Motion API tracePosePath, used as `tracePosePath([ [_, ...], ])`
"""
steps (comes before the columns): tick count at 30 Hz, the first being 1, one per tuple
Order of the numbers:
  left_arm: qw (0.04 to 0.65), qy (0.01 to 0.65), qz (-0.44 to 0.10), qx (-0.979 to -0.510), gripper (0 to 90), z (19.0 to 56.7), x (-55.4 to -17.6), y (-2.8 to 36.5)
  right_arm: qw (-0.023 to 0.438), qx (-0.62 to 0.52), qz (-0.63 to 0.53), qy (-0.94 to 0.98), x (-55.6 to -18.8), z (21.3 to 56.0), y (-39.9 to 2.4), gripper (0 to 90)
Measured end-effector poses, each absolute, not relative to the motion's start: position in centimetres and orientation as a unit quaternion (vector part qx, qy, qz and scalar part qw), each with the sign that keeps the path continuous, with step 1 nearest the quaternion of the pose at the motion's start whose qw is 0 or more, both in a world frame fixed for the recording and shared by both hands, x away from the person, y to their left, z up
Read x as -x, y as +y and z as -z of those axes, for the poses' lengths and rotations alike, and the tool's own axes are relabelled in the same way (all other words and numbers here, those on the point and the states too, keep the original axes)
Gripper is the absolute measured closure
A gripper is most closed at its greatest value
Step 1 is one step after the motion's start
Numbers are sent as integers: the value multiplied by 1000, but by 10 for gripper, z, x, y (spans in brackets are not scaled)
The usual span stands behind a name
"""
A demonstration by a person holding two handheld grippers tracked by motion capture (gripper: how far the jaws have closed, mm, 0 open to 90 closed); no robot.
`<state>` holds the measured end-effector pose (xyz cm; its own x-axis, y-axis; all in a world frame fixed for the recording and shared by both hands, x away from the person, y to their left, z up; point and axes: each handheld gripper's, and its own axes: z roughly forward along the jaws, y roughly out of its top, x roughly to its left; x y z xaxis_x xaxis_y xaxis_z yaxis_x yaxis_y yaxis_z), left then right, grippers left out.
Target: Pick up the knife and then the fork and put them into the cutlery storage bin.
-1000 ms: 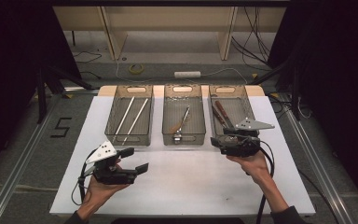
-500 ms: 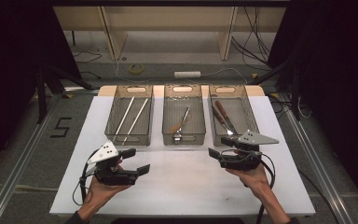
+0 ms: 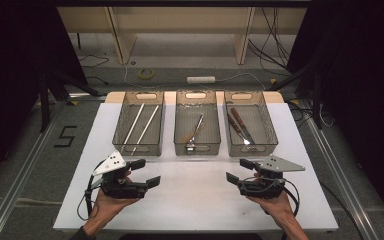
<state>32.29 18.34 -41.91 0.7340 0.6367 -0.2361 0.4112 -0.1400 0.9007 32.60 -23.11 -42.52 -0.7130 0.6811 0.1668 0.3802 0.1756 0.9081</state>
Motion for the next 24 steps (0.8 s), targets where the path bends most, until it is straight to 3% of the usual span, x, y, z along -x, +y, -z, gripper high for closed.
tracePosePath([
  [24,562,352,-95,-743,158,419,-323,184,151,-365,-522,756,-313,431,-236,219],
])
